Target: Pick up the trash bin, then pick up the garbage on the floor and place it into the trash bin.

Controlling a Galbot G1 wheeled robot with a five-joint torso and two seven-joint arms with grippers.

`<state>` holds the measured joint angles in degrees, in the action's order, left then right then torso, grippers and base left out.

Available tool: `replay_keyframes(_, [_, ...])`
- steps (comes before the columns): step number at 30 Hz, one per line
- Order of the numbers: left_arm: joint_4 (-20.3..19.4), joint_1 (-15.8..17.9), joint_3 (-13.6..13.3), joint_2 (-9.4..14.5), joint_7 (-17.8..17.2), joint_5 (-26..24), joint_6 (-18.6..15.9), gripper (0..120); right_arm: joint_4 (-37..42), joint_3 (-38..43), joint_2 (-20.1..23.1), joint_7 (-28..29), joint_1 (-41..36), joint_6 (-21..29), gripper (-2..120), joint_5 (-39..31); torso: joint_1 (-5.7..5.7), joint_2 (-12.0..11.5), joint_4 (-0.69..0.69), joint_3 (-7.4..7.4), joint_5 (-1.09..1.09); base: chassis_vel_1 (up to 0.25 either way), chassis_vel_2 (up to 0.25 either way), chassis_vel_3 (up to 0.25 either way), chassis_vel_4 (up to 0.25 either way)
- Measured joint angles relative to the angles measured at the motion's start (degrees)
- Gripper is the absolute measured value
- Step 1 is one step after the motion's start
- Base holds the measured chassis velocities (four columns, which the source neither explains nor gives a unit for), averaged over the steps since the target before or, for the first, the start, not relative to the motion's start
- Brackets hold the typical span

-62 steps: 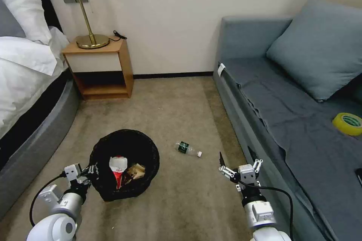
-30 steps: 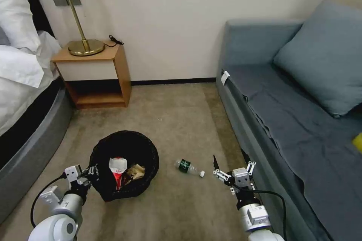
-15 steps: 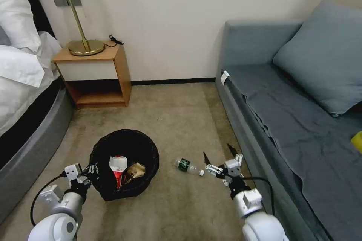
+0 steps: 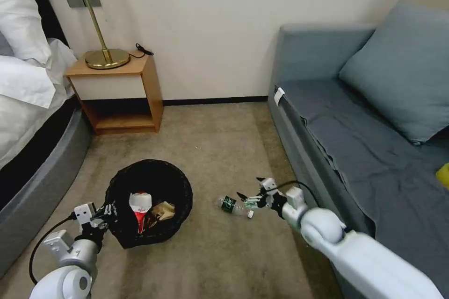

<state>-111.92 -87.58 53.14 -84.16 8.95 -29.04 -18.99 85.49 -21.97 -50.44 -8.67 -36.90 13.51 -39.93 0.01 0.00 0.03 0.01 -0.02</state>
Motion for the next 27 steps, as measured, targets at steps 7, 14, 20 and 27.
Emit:
replay_keyframes(7, [1.39,0.09,0.80,0.37,0.60,-0.90,0.47,4,-12.04,-10.85,-3.86,-9.12,9.86,3.88,100,-2.23,0.00,0.00,-0.02,0.00,0.01,0.000,0.000,0.000,0.000])
replay_keyframes(14, [2.94,0.58,1.53,1.37,1.07,-1.67,0.85,4,-24.01,-16.98,-7.70,-19.82,15.61,4.90,100,-0.09,0.00,0.00,-0.03,0.00,0.01,0.000,0.000,0.000,0.000])
replay_keyframes(20, [3.29,0.61,1.72,1.77,1.38,-1.95,0.98,4,-30.61,-18.97,-10.80,-26.52,18.26,4.64,100,2.44,0.00,0.00,-0.03,0.00,0.01,0.000,0.000,0.000,0.000])
replay_keyframes(27, [3.28,0.33,1.99,1.83,1.53,-2.06,1.03,4,-34.41,-20.70,-13.47,-29.54,19.77,3.56,100,4.38,0.00,0.00,-0.04,-0.01,0.00,0.000,0.000,0.000,0.000])
